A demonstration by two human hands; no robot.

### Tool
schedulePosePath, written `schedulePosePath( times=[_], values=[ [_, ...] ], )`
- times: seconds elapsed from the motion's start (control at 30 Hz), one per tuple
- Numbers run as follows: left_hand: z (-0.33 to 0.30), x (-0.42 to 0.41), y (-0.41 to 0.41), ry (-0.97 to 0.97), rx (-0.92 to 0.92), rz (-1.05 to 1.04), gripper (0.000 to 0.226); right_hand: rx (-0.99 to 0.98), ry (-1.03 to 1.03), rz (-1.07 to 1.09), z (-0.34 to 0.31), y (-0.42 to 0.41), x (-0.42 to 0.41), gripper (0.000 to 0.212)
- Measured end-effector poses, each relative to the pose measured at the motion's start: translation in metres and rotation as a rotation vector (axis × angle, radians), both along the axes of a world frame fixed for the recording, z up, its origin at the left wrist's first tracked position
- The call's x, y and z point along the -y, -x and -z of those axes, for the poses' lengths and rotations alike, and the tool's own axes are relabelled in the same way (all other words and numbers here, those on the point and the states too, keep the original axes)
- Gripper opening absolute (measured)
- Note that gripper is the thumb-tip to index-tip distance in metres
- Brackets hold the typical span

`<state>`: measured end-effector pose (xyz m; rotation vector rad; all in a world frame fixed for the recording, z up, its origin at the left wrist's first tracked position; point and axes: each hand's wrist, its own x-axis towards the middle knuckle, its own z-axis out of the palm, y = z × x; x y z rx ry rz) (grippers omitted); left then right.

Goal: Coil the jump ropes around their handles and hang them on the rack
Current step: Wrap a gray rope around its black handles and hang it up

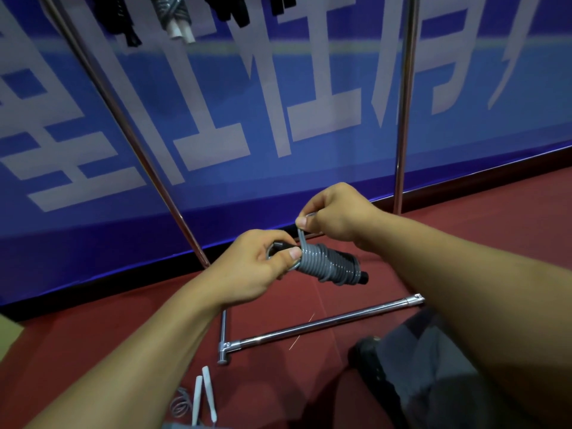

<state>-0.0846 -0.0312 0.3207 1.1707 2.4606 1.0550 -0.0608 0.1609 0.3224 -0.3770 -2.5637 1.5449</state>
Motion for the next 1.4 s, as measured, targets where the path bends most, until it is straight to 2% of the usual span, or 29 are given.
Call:
schedulePosePath(
  times=[0.2, 0.3, 0.4, 0.47, 0.6, 0.67, 0.73, 0.83, 0.9, 0.97, 1.13, 1.4],
  values=[
    [-0.004, 0.000, -0.006, -0.042, -0.030, 0.011, 0.010, 0.045, 0.095, -0.039, -0.001, -0.005, 0.001, 0.015],
    [-0.002, 0.002, -0.005, -0.056, -0.066, 0.007, 0.007, 0.156, 0.139, -0.112, 0.002, -0.009, 0.003, 0.025],
    [0.004, 0.003, -0.004, -0.069, -0.099, -0.010, 0.007, 0.292, 0.226, -0.205, 0.000, -0.013, 0.005, 0.025],
    [0.009, 0.003, -0.004, -0.084, -0.102, -0.043, 0.010, 0.324, 0.156, -0.234, -0.001, -0.015, 0.007, 0.028],
    [0.014, 0.001, -0.002, -0.201, -0.131, -0.166, 0.007, 0.171, 0.034, -0.073, -0.006, -0.008, 0.011, 0.030],
    [0.013, -0.004, -0.001, -0.272, -0.139, -0.288, 0.018, 0.069, -0.053, 0.023, -0.007, -0.003, 0.012, 0.032],
    [0.011, -0.013, -0.004, -0.416, -0.007, -0.432, 0.026, -0.021, -0.123, 0.106, -0.007, 0.002, 0.012, 0.032],
    [0.004, -0.027, -0.014, -0.589, 0.389, -0.606, 0.022, -0.139, -0.097, 0.245, -0.010, 0.004, 0.010, 0.031],
    [-0.002, -0.034, -0.020, -0.656, 0.630, -0.596, 0.018, -0.229, -0.083, 0.352, -0.013, 0.005, 0.011, 0.029],
    [-0.003, -0.039, -0.023, -0.688, 0.751, -0.481, 0.029, -0.307, -0.081, 0.429, -0.014, 0.006, 0.015, 0.025],
    [0.001, -0.047, -0.022, -0.734, 0.888, -0.293, 0.056, -0.360, -0.103, 0.455, -0.007, 0.006, 0.037, 0.023],
    [-0.001, -0.035, -0.006, -0.880, 0.894, -0.326, 0.083, -0.386, -0.084, 0.316, -0.004, 0.000, 0.061, 0.027]
  ],
)
